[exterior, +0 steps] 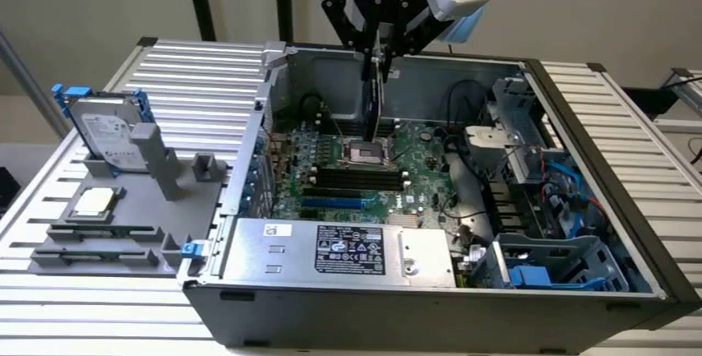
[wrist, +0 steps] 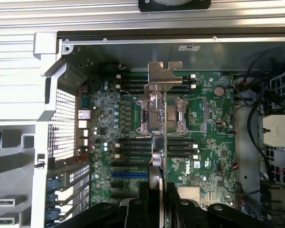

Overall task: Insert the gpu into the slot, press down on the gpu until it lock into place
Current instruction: 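Insert the gpu into the slot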

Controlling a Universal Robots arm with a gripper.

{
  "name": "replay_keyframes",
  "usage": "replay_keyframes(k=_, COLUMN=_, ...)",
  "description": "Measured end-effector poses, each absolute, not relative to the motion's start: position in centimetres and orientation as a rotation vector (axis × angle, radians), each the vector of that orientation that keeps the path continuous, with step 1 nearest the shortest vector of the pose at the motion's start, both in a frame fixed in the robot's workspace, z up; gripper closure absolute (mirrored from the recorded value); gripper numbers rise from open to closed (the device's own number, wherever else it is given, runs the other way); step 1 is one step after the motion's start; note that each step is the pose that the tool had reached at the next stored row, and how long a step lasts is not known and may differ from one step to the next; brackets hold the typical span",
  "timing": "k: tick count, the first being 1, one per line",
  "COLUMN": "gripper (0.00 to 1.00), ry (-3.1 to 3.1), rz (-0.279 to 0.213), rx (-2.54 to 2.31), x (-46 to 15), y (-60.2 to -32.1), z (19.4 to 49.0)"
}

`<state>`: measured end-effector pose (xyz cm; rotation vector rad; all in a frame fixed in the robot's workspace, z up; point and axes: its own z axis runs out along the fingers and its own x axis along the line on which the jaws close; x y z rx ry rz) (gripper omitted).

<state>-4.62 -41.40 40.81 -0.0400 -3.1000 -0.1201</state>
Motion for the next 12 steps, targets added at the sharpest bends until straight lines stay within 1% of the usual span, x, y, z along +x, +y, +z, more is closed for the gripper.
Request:
replay_keyframes(k=6, gripper=0.74, ry=-3.100, rz=-0.117, rx=-0.032, x=-4.62, y=-41.40, z=40.82)
replay_keyframes(k=12, gripper=0.74, ry=-3.093, rz=-0.114, rx=0.134, x=-4.62, y=-41.39, z=40.77)
